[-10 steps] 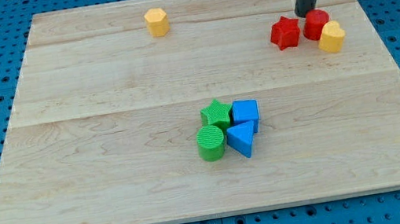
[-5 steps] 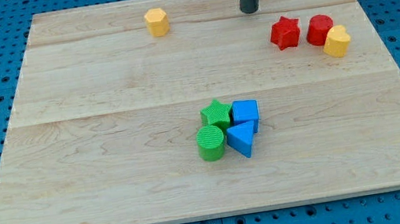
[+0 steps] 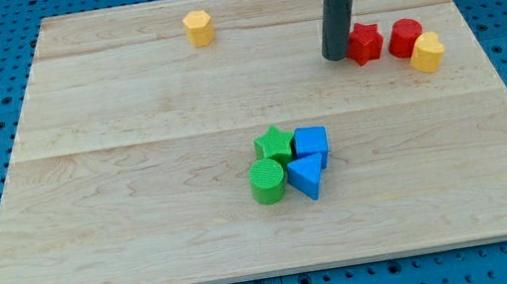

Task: Push the red star into the red circle

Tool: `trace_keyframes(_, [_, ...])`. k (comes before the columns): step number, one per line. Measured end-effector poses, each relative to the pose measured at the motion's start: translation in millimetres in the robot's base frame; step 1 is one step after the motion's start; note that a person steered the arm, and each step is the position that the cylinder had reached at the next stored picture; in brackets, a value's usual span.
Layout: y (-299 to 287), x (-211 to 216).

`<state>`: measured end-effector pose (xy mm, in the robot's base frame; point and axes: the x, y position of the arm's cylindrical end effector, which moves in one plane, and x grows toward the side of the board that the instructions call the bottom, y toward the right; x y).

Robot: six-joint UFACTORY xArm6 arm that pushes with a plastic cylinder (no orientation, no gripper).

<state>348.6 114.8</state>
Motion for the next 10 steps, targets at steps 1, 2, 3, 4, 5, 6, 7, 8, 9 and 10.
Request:
trace_keyframes(1, [-1, -33])
trace_keyframes(2, [-1, -59])
trace_keyframes(3, [1, -58])
trace_keyframes(4, [1, -41])
trace_keyframes(5, [1, -23])
trace_keyframes(6, [3, -13])
trace_keyframes(7, [4, 0])
trace_keyframes(8, [5, 8])
trace_keyframes(9, [14, 21])
trace_keyframes(10, [12, 8])
